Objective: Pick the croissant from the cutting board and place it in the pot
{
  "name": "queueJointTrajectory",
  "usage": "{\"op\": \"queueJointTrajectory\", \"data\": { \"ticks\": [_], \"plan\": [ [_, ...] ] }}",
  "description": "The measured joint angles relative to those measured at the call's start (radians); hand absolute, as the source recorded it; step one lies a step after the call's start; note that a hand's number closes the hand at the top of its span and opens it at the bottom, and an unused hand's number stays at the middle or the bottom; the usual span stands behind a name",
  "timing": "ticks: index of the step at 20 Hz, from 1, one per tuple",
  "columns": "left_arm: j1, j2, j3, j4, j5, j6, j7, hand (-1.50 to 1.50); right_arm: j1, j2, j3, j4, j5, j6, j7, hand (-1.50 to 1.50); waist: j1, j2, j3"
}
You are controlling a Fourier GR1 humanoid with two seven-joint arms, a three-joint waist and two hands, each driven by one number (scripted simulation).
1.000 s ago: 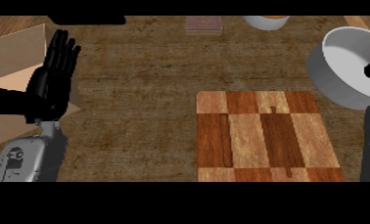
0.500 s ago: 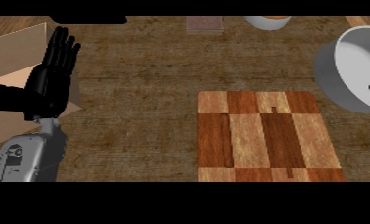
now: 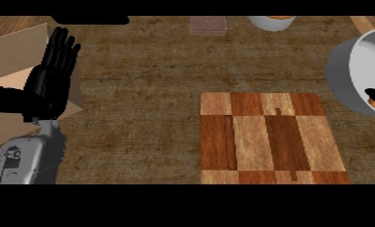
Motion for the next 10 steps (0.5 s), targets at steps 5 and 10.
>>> {"op": "queueJointTrajectory", "data": {
  "ticks": [5, 10],
  "plan": [
    [0.011, 0.003, 0.009, 0.010, 0.007, -0.012, -0.014, 0.00, -0.020, 0.020, -0.005, -0.056, -0.073, -0.117, -0.049, -1.50, -0.002, -0.001, 0.000],
    [0.015, -0.008, -0.003, -0.019, -0.007, 0.009, 0.010, 0.00, 0.011, 0.045, -0.054, -0.152, -0.194, -0.213, -0.079, -1.50, -0.006, -0.003, 0.001]
  ]
}}
